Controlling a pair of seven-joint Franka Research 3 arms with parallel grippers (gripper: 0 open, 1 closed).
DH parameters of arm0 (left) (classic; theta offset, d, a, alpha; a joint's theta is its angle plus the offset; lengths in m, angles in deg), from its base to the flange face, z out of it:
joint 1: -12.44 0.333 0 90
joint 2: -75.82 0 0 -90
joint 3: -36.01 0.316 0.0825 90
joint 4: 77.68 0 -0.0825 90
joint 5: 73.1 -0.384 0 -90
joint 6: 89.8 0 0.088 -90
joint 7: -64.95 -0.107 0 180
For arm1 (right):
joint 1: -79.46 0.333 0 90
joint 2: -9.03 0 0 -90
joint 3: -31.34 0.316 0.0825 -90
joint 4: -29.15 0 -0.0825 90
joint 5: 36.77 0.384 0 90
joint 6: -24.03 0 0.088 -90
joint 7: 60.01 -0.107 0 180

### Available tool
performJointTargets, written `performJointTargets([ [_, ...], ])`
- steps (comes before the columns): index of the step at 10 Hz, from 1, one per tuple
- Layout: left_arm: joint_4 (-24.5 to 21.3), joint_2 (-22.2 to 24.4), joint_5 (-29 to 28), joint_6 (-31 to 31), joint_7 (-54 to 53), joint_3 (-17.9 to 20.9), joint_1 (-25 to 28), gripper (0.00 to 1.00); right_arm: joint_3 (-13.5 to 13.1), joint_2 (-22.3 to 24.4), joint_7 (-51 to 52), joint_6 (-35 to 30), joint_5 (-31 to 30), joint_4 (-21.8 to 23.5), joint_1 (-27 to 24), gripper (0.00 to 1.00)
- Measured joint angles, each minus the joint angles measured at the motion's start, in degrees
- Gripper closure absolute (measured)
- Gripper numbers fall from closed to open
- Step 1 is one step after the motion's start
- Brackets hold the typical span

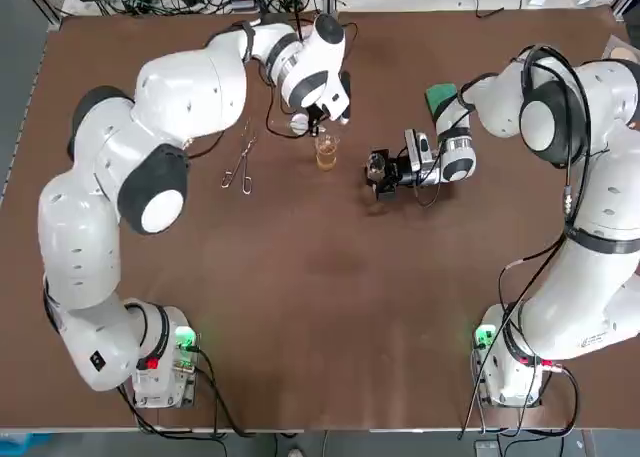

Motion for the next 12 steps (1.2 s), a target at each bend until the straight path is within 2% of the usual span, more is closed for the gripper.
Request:
performJointTargets([
  [5,2.8,-0.55,-4.31,-4.92,1.1,0.01,-0.94,0.79,0.0,-0.19,-0.04,-0.07,0.0,0.0,0.0,0.61],
  [12,5.29,-2.41,-6.73,-8.4,2.84,0.02,-2.12,0.79,0.03,-0.2,-0.06,-0.25,0.0,0.0,0.0,0.61],
])
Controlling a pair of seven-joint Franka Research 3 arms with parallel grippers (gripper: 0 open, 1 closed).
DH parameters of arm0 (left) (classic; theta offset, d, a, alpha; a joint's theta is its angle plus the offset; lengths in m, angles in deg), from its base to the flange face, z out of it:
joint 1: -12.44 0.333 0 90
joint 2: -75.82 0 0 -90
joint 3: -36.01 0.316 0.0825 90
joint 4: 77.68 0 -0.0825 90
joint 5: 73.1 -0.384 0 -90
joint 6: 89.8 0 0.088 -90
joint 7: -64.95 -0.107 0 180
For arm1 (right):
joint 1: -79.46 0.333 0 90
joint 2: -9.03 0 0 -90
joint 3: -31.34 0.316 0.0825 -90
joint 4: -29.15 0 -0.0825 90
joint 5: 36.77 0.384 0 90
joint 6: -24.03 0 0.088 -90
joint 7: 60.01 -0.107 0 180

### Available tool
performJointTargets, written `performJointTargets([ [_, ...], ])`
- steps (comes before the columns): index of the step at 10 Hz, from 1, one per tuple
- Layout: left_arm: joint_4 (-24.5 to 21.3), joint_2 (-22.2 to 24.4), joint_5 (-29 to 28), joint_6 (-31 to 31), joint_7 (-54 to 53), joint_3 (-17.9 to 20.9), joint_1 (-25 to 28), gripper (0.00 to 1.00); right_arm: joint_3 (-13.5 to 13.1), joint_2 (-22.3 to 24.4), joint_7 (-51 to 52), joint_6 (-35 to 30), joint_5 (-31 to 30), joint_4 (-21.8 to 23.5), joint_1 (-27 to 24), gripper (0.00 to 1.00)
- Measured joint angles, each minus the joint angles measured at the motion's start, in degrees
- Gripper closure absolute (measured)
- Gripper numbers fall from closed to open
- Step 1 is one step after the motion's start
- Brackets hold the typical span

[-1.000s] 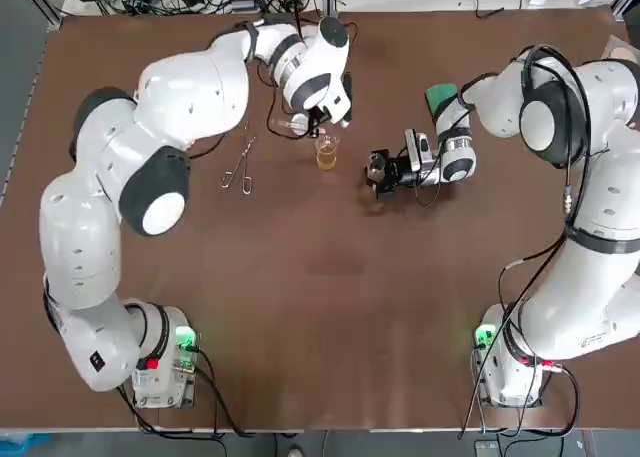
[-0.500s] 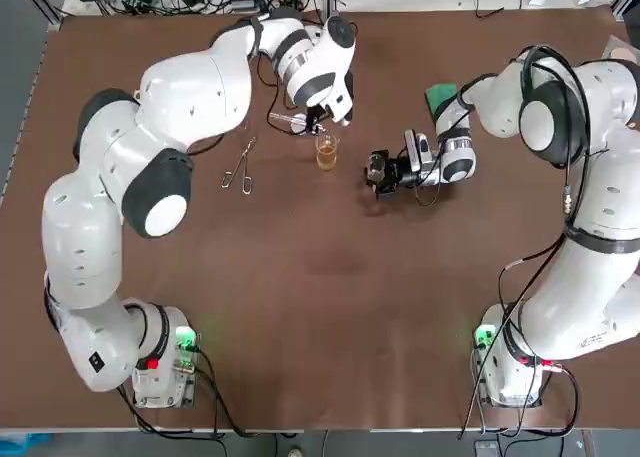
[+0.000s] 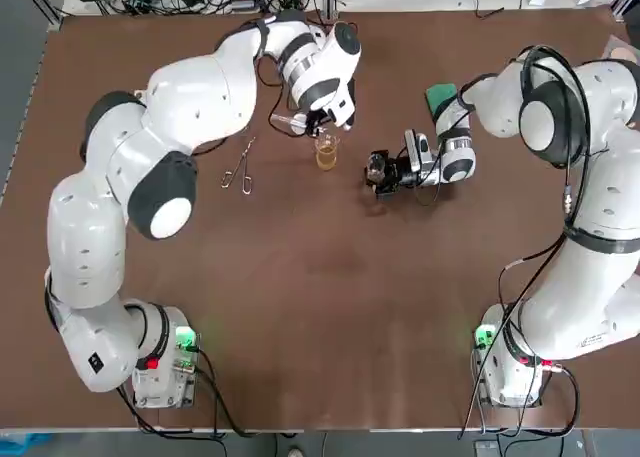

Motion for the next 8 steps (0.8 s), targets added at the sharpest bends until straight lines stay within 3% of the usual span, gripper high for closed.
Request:
performJointTargets([
  [2,1.24,-0.15,1.65,-1.19,0.62,0.12,0.35,0.79,0.0,-0.01,0.0,-0.04,0.0,0.0,0.0,0.61],
  [4,2.16,-0.14,7.01,-2.41,0.63,0.44,3.0,0.79,0.0,-0.02,0.0,-0.07,0.0,0.01,0.0,0.61],
  [8,3.69,3.08,20.59,-1.97,-9.96,0.58,13.88,0.79,0.0,-0.06,-0.44,-0.2,0.0,-0.02,-0.01,0.61],
])
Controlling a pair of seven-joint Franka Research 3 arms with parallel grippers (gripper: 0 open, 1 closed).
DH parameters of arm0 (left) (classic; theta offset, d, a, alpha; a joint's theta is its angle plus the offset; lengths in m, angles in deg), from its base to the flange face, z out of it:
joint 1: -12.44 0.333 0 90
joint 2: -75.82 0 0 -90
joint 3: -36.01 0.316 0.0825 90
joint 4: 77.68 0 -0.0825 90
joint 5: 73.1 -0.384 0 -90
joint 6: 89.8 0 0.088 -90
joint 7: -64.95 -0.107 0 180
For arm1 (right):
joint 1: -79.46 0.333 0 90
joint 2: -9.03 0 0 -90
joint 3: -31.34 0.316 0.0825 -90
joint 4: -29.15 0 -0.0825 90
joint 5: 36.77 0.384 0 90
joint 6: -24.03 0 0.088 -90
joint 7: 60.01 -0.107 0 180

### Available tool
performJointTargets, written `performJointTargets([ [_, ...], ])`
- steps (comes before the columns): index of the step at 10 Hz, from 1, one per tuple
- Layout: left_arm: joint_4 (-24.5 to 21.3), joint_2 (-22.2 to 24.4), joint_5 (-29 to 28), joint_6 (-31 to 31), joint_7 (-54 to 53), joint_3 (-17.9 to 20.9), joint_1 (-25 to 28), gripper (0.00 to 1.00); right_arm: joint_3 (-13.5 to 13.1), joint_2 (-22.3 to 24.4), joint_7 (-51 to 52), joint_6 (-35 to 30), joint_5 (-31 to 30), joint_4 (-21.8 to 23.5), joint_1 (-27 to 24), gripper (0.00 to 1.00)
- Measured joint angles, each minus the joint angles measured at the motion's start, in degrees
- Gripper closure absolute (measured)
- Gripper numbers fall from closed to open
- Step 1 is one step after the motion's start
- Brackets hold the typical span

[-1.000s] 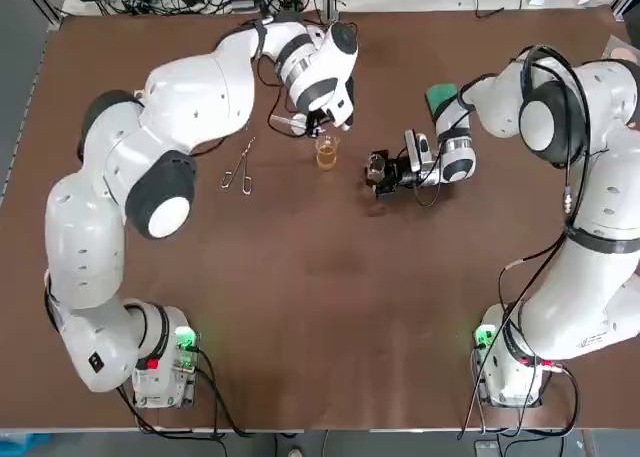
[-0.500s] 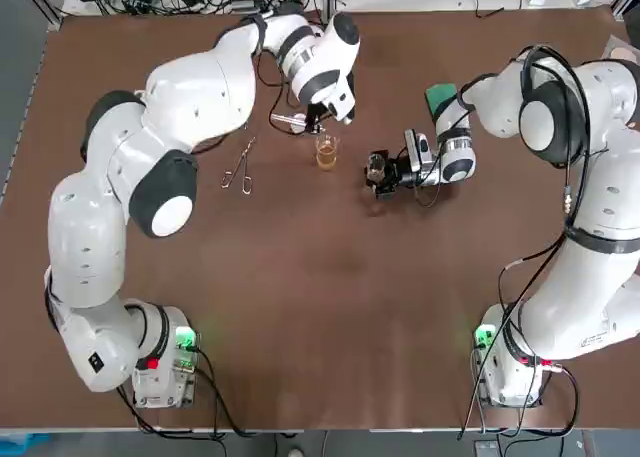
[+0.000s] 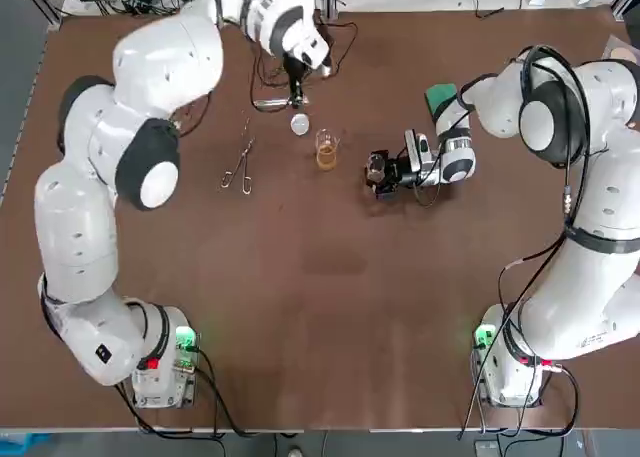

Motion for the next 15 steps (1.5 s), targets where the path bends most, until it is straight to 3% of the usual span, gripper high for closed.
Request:
performJointTargets([
  [4,-0.86,4.7,19.15,0.15,-29.88,-1.41,17.93,0.79,0.51,-0.05,-2.23,-1.81,0.0,-1.47,0.67,0.61],
  [7,-3.26,5.85,24.4,-2.35,-50.95,-11.35,38.22,0.79,1.85,-0.13,-4.26,-2.37,0.16,-2.06,1.02,0.61],
  [10,-5.6,5.46,29.99,-14.49,-63.82,-24.4,63.65,0.79,5.15,-0.18,-7.49,-2.45,3.61,-2.87,1.1,0.61],
  [12,-6.88,3.48,34.52,-22.38,-71.44,-26.58,73.59,0.79,7.01,0.06,-10.54,-2.5,6.25,-3.54,1.08,0.61],
  [15,-7.04,-1.54,38.52,-33.34,-77.82,-26.85,82.1,0.79,9.7,2.23,-15.94,-2.32,8.69,-4.09,1.08,0.61],
])
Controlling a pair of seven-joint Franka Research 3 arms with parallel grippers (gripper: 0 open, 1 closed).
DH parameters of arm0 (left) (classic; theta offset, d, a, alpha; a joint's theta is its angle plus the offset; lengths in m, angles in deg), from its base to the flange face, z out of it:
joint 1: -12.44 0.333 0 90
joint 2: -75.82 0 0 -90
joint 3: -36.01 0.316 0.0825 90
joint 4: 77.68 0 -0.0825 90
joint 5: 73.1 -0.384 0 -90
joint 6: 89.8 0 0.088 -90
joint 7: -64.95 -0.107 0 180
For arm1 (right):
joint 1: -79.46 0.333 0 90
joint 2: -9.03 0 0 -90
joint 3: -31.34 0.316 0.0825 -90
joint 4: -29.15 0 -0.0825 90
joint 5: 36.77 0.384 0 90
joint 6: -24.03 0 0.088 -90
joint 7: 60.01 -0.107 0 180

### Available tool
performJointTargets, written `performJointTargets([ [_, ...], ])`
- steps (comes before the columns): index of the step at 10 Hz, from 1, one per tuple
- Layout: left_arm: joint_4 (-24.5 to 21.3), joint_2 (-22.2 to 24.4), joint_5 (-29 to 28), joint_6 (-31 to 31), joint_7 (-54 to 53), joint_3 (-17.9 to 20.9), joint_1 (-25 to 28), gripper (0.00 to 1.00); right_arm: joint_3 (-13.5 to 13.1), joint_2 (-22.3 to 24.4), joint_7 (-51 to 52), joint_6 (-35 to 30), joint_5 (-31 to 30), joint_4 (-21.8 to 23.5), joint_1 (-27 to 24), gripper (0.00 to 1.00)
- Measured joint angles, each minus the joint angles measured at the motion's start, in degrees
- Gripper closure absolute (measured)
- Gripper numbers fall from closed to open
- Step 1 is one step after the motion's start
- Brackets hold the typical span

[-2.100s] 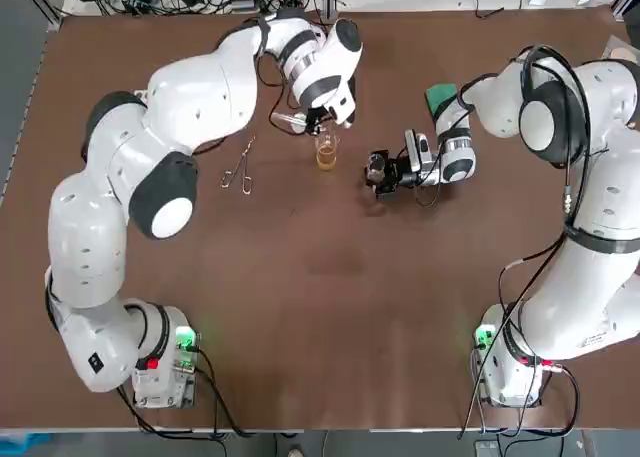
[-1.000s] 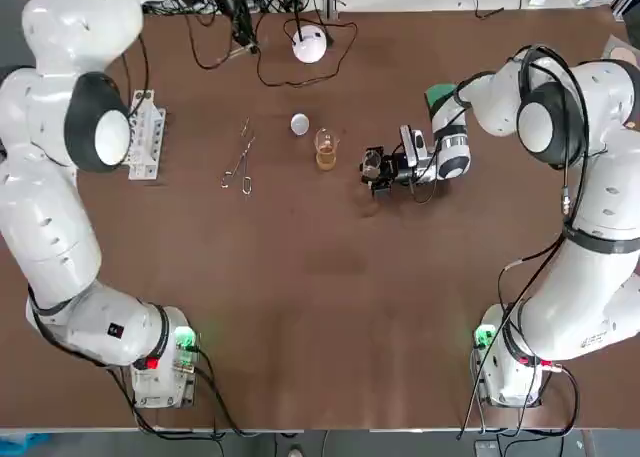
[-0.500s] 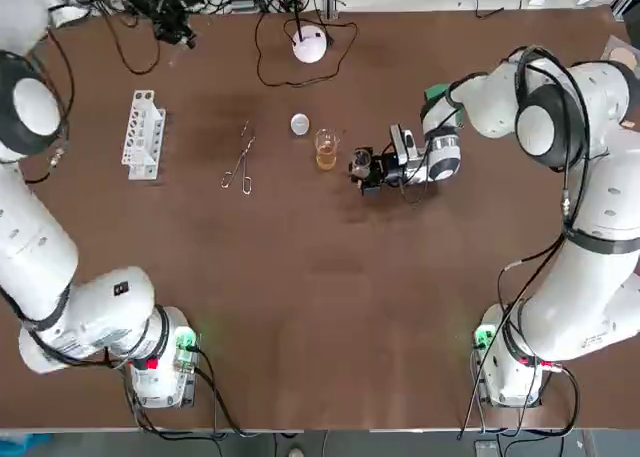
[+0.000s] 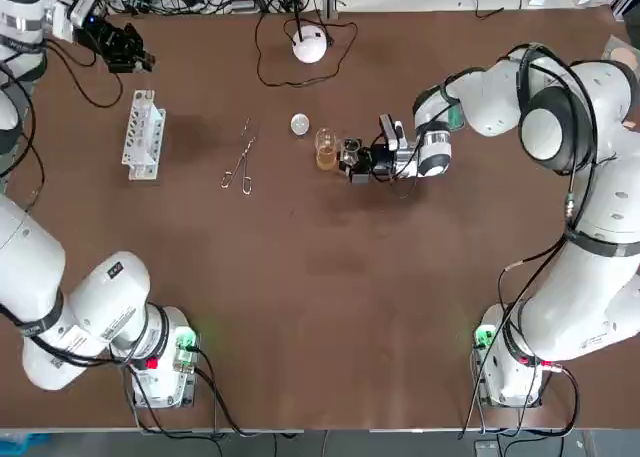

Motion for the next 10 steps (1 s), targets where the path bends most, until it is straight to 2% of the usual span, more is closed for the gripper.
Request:
performJointTargets([
  [3,-1.4,-3.1,0.2,-4.24,-5.33,-0.07,6.4,0.79,1.25,1.98,-4.46,0.9,1.7,-0.1,-0.04,0.61],
  [5,-0.59,-6.17,0.27,-4.5,-6.41,0.08,9.02,0.79,3.54,3.41,-8.36,3.72,5.03,-0.15,-0.03,0.61],
  [8,2.22,-10.67,4.24,-4.47,-6.22,0.97,9.06,0.79,7.2,3.99,-13.44,7.25,11.33,-0.12,0.22,0.61],
  [10,3.37,-12.27,5.19,-4.45,-5.17,0.99,8.84,0.79,7.83,3.99,-14.89,7.51,14.35,-0.03,1.54,0.61],
])
